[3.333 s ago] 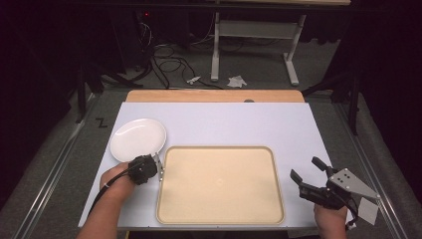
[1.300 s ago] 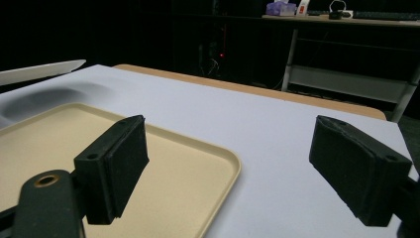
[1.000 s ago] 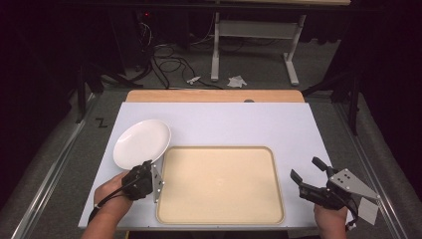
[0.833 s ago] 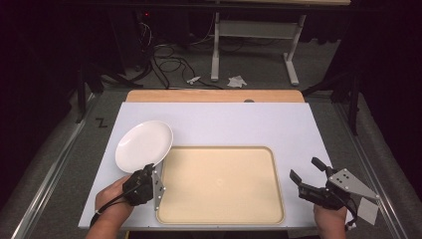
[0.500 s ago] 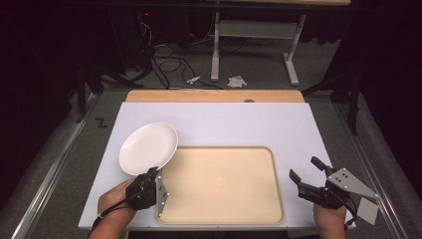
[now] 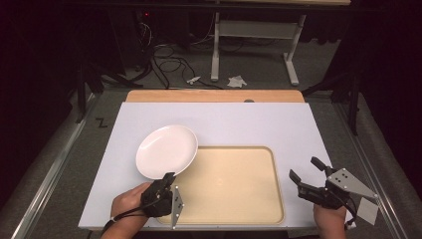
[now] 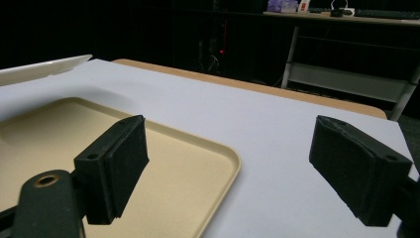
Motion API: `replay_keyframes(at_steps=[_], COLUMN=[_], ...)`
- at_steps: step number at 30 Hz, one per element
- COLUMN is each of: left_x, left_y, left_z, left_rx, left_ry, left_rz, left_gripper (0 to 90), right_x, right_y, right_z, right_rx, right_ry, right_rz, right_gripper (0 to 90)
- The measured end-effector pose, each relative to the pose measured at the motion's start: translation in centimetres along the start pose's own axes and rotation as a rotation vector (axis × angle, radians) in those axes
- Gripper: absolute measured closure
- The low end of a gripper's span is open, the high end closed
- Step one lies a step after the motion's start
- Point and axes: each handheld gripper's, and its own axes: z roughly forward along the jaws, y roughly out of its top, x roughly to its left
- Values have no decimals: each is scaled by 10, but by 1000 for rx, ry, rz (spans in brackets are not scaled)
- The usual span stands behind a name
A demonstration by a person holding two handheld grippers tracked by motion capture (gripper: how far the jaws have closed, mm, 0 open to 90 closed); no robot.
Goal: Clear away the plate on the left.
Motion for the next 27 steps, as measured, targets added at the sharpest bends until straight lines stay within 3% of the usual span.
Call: replay_keyframes(at_steps=[18, 27], left_x=[-22, -39], left_y=[49, 75], left_z=[-8, -8], left_rx=[-134, -204], left_ry=[-48, -87], left_rz=[69, 130], left_gripper=[870, 870], right_x=[0, 1], right_y=[0, 0], right_z=[-1, -1], right_rx=[-3, 1], right_ry=[-5, -4], right_rz=[-1, -6], right_gripper=[161, 161])
